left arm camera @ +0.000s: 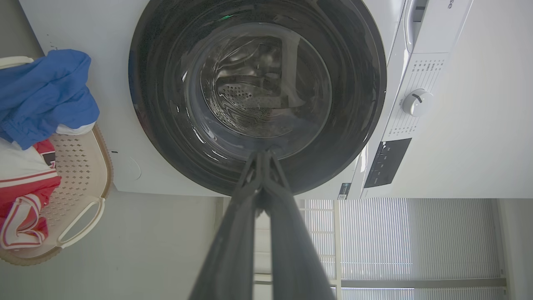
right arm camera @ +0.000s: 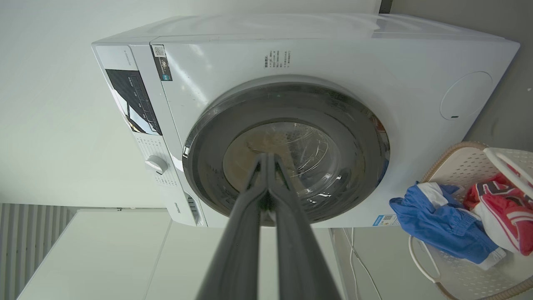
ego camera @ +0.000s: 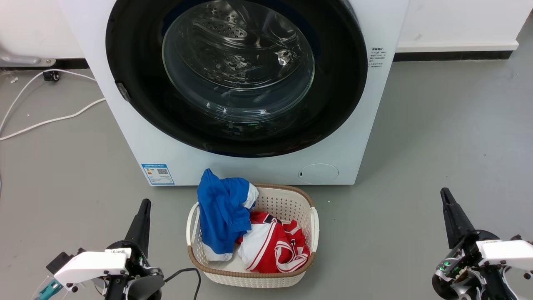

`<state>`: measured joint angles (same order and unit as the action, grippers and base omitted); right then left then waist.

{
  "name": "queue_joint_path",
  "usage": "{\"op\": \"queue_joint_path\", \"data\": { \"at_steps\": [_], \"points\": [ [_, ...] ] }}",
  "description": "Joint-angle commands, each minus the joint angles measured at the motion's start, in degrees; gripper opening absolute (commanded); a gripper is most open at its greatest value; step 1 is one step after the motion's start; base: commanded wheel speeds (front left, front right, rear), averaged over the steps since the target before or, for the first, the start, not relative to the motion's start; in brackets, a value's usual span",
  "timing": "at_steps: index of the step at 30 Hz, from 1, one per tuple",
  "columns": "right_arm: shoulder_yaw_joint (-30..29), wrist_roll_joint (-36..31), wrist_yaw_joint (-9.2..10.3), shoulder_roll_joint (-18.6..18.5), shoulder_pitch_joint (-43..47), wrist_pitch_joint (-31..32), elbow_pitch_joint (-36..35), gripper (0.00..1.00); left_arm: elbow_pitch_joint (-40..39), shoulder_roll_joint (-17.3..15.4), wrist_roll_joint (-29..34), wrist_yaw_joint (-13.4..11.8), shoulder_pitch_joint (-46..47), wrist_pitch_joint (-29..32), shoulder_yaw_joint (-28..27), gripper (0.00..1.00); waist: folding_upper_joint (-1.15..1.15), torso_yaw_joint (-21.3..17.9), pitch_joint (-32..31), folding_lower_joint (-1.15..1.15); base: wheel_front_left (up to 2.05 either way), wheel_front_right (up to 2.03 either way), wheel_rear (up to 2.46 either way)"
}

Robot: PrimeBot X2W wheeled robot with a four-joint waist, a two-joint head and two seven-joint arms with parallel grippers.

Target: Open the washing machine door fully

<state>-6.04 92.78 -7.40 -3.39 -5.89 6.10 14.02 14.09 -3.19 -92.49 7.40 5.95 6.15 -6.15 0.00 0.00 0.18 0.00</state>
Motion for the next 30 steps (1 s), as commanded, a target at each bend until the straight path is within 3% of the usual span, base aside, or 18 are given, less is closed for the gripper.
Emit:
{"op": "queue_joint_path", "data": {
  "at_steps": [1, 3, 4, 16, 22, 30],
  "points": [
    [-0.1, -0.3, -0.17, 0.2, -0.6, 0.2, 0.1, 0.0, 0.0, 0.1, 0.2, 0.2, 0.5, 0.2, -0.2, 0.0, 0.0, 0.0, 0.0, 0.0, 0.0, 0.0, 0.0],
    [-0.1, -0.3, -0.17, 0.2, -0.6, 0.2, 0.1, 0.0, 0.0, 0.1, 0.2, 0.2, 0.5, 0.2, -0.2, 0.0, 0.0, 0.0, 0.0, 0.0, 0.0, 0.0, 0.0],
    [0.0, -0.1, 0.0, 0.0, 0.1, 0.0, 0.1, 1.0, 0.2, 0.0, 0.0, 0.0, -0.1, 0.0, 0.0, 1.0, 0.0, 0.0, 0.0, 0.0, 0.0, 0.0, 0.0],
    [1.9, -3.0, -0.01, -0.1, 1.8, -3.1, -1.8, 1.0, -1.4, -0.1, 3.0, 0.0, -0.3, -3.1, 4.2, 1.0, 0.0, 0.0, 0.0, 0.0, 0.0, 0.0, 0.0],
    [3.1, -8.1, -0.02, -0.9, 2.3, -4.7, -3.4, 1.0, -2.6, -0.1, 9.9, 0.0, -0.3, -4.7, 5.4, 1.0, 0.0, 0.0, 0.1, 0.0, 0.0, 0.0, 0.0],
    [3.5, -21.0, -0.03, -1.2, 3.0, -6.6, -5.2, 1.0, -4.3, 0.0, 21.1, 0.0, -0.4, -6.6, 6.8, 1.0, 0.0, 0.1, 0.0, 0.0, 0.0, 0.0, 0.0]
  ]
}}
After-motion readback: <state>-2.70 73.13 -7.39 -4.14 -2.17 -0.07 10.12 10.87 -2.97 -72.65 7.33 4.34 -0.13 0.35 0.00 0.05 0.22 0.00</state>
